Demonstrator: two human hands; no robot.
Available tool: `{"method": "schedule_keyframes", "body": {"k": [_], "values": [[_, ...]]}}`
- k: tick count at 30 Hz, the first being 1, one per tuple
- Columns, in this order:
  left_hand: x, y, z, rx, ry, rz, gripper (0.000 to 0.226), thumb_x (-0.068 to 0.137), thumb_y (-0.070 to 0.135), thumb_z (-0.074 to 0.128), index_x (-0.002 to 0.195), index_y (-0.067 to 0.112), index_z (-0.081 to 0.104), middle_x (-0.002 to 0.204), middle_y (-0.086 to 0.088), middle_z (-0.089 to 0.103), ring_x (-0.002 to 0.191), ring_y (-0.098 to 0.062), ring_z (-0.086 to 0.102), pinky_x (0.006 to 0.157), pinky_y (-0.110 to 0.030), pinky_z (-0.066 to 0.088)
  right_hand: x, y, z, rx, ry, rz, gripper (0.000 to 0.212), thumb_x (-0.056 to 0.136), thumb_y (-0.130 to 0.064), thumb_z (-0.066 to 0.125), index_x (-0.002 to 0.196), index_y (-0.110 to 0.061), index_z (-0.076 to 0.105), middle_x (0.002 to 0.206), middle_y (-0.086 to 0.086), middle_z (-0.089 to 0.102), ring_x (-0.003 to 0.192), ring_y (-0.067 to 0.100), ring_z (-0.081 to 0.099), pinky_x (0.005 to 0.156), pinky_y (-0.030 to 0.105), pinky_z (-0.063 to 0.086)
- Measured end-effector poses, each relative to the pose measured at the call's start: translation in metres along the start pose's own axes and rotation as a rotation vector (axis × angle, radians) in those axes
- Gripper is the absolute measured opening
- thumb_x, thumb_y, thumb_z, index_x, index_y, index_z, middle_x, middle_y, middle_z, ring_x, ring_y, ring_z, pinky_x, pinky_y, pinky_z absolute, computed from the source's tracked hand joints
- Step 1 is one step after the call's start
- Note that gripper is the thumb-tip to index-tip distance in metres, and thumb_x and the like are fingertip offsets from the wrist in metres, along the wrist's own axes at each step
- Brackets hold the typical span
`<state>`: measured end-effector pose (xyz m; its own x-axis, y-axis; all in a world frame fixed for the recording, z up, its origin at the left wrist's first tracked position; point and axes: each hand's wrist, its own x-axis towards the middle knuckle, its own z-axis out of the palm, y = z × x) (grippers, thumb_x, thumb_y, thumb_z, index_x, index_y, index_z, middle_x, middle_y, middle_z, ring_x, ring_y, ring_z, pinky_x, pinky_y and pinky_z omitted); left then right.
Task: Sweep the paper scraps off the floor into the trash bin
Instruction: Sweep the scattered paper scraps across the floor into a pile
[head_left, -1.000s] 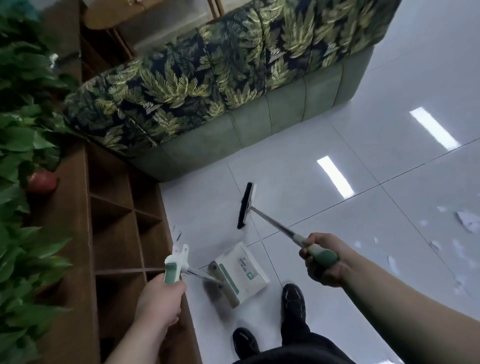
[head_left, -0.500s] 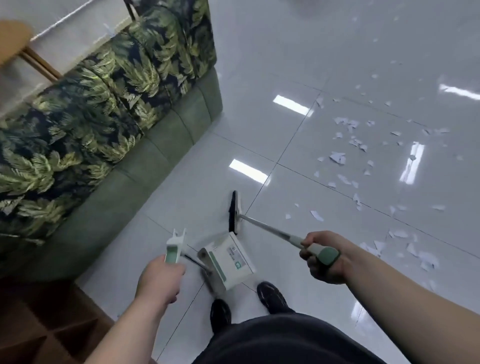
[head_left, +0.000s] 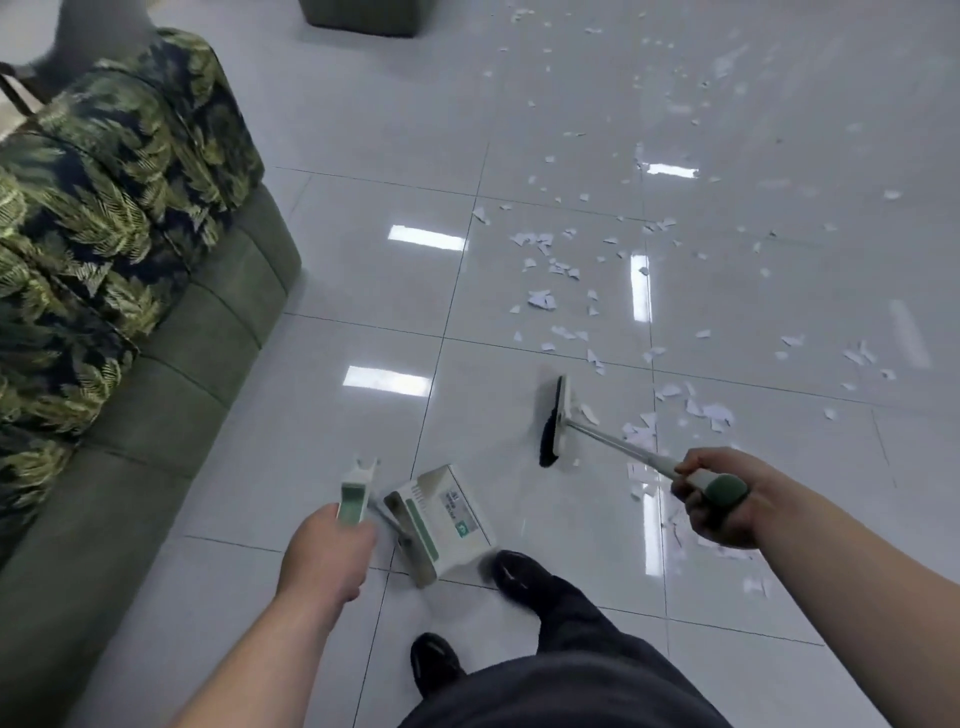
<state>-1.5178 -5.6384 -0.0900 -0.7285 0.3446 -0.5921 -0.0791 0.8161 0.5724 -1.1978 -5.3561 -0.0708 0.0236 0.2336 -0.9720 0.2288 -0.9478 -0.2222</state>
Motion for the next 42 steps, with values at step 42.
{"method": "schedule_keyframes", "body": {"k": [42], "values": [[-0.096,0.273,0.324,0.363,-0.438,0.414,0.014,0.082,0.000,0.050,0.078,0.010,0.042,0.071,-0.010,0.037,0.059,-0.023,0.031,0.050,-0.029,0.029,-0.041,0.086,-0.341,0.210,0.312,-0.223,0.013,0.074,-0.002,0.064,0.086,0.001,0.067,0.065,0.015,0.060,0.049,0.023,0.044,0.047,0.021,0.031]]}}
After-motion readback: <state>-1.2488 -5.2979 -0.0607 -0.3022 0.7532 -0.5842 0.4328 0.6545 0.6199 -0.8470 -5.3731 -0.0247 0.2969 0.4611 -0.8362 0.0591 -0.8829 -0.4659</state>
